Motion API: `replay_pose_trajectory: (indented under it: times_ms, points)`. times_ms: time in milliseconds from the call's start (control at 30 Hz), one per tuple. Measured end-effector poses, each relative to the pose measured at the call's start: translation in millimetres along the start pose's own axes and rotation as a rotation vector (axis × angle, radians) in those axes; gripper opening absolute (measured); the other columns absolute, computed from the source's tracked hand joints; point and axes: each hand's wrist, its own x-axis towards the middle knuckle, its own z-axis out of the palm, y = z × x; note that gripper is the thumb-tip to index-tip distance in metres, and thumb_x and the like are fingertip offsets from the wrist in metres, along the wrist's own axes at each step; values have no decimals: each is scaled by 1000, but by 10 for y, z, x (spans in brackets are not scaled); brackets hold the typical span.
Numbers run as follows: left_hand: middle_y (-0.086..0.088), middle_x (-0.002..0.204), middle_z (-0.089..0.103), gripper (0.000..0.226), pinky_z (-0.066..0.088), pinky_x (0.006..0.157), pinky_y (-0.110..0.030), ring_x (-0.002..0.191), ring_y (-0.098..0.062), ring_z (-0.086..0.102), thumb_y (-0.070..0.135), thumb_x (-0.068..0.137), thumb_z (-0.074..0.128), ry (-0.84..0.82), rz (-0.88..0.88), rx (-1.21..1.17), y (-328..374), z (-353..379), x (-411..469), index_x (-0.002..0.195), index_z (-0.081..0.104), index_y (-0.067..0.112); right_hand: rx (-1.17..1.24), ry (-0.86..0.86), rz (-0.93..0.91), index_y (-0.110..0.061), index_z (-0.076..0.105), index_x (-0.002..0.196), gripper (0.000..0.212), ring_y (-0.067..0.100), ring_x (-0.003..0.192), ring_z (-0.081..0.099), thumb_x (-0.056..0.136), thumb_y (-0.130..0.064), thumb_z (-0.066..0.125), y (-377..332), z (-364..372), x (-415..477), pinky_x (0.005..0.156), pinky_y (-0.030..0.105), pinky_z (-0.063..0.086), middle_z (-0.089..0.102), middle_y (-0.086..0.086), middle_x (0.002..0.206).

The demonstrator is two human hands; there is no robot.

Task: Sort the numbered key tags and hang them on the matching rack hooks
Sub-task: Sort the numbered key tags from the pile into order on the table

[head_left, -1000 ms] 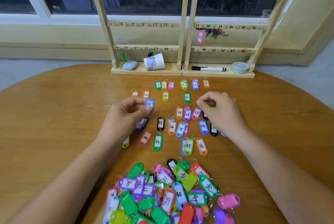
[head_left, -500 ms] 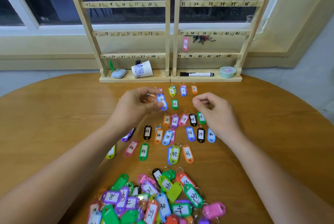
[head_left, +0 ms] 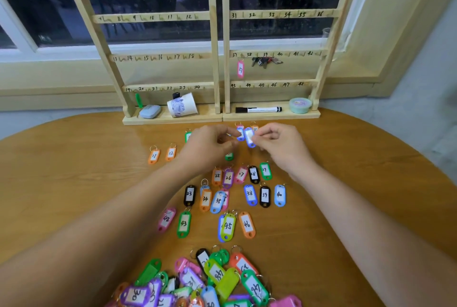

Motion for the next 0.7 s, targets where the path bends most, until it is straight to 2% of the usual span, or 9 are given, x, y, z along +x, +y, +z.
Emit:
replay_pose_trajectory:
  times_ms: [67,133,200,300,367,433,533,700]
  points:
    - [13,107,78,21,59,92,-32,101,-7,70,33,103,70,-13,24,100,-30,36,108,123,75,31,-57,100,52,-24,78,88,9,11,78,73,89,-19,85,123,-81,232,79,35,59,78,-4,84]
    - [13,114,76,21,57,96,-32,109,-8,67,30,104,68,-23,37,162,-50,71,182,124,74,29,-140,169,82,-25,77,86,9,16,85,74,89,-20,84,228,-143,435,83,39,60,77,-6,85]
    - [12,116,72,23,55,97,-33,113,-10,64,27,103,67,-19,68,238,-70,105,238,126,72,29,-213,207,96,-26,77,86,9,17,92,73,91,-19,80,286,-164,580,82,36,58,76,-8,90]
    - [16,105,60,28,52,99,-36,112,-12,53,24,103,63,-12,151,367,-76,149,292,129,72,30,-281,202,114,-21,80,91,7,17,98,70,93,-15,76,316,-130,725,77,28,50,77,-4,99]
    - [13,117,71,30,48,102,-40,121,-18,54,24,103,60,3,239,477,-89,183,340,129,73,32,-318,189,129,-19,82,91,11,17,98,70,93,-11,74,301,-85,777,73,26,48,78,-2,99]
    - [11,131,73,33,43,102,-42,126,-20,52,26,103,58,7,284,552,-94,209,379,131,73,33,-352,184,148,-18,82,89,15,17,95,69,93,-9,71,278,-41,810,64,23,44,77,-3,96]
    - [11,133,72,36,37,99,-40,126,-19,50,26,104,55,-10,313,593,-90,229,407,135,71,34,-386,187,158,-19,82,88,15,15,86,64,94,-10,71,260,28,832,54,20,39,74,-4,93]
    - [8,139,70,39,35,107,-42,134,-19,47,28,107,51,-60,291,617,-91,227,433,142,66,35,-417,202,138,-22,81,88,12,13,85,64,93,-15,73,248,190,838,63,26,47,76,-3,96]
